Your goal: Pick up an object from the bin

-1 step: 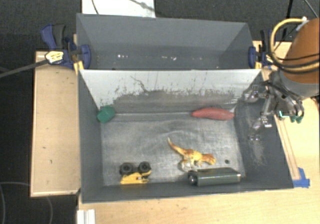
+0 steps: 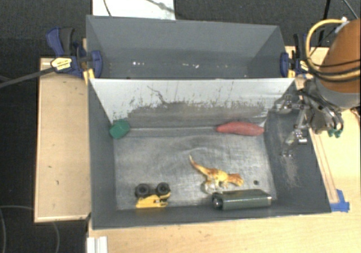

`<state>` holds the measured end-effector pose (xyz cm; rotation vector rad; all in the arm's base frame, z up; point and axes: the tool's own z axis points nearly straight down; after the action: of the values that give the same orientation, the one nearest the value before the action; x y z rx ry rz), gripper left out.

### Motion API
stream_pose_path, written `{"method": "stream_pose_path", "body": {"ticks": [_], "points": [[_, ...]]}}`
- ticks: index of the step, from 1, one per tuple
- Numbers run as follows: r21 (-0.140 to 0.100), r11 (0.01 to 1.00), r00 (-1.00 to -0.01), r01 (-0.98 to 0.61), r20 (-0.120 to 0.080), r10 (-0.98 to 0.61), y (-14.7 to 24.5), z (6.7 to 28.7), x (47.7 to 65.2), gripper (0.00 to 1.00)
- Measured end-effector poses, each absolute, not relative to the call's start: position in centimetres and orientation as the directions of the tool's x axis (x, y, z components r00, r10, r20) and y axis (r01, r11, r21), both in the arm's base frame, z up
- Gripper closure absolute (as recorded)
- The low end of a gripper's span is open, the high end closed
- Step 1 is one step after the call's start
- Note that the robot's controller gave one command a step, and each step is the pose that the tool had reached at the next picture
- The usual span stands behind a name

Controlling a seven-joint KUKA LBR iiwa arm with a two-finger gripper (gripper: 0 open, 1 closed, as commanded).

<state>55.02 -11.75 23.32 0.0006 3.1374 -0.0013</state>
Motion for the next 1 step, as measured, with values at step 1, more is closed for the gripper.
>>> {"method": "stream_pose_path", "body": {"ticks": [1], "points": [[-0.001, 0.995, -0.995, -0.104, -0.005, -0.104, -5.25, 18.2, 51.89, 0.0]]}}
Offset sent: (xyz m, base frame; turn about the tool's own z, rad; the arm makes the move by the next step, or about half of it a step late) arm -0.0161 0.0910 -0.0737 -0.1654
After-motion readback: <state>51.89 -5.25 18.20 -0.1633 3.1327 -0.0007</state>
